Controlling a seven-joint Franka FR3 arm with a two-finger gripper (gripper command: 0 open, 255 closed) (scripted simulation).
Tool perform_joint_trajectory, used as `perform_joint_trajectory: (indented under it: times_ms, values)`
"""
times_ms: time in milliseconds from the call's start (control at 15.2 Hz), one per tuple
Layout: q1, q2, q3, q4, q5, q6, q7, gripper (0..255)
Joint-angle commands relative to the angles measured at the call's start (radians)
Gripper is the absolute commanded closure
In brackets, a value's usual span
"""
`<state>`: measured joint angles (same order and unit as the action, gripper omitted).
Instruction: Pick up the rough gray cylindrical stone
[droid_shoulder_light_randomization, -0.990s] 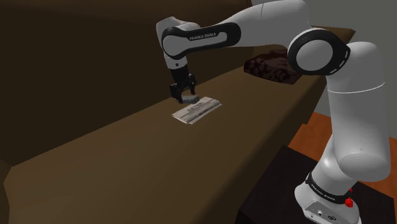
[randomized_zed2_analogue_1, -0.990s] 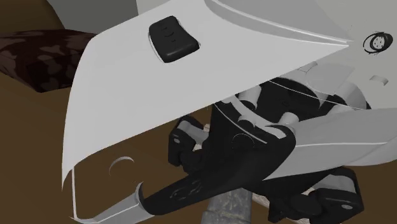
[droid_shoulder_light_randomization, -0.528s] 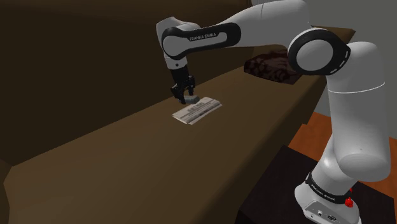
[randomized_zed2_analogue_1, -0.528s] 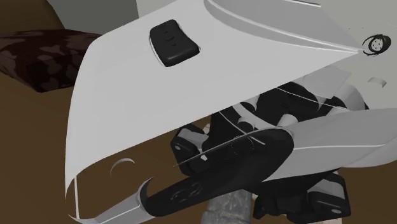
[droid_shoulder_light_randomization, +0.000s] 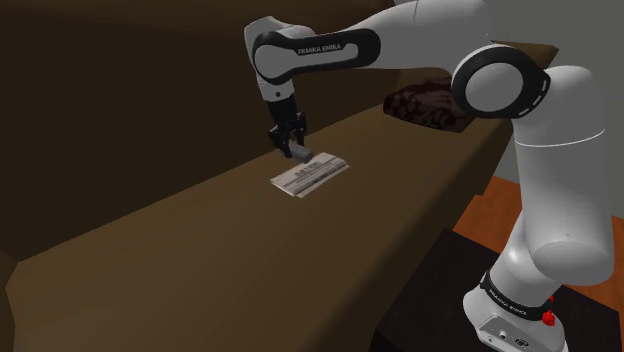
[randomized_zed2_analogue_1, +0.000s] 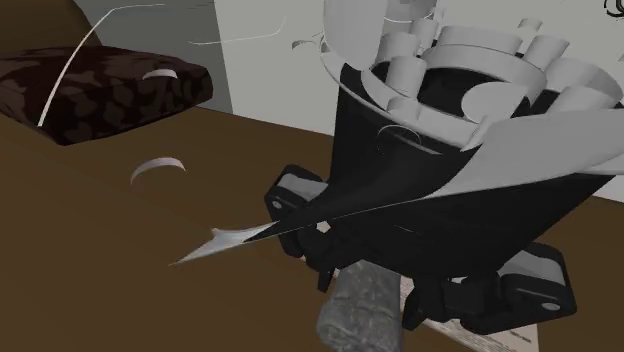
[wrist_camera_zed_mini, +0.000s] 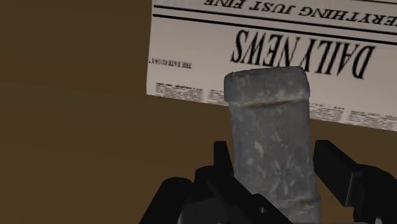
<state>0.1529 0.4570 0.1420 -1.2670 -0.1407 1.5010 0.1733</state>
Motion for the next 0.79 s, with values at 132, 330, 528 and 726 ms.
perform_joint_trajectory:
  times_ms: [132,330,528,726]
  values:
    - [0.004,0.009,0.0,0.07,-0.001,-0.06,-0.005,255]
    - [0.008,0.02,0.0,0.127,-0.003,-0.107,-0.008,255]
    - [0.013,0.036,-0.001,0.193,-0.005,-0.157,-0.012,255]
    - [0.015,0.043,-0.001,0.22,-0.007,-0.177,-0.014,255]
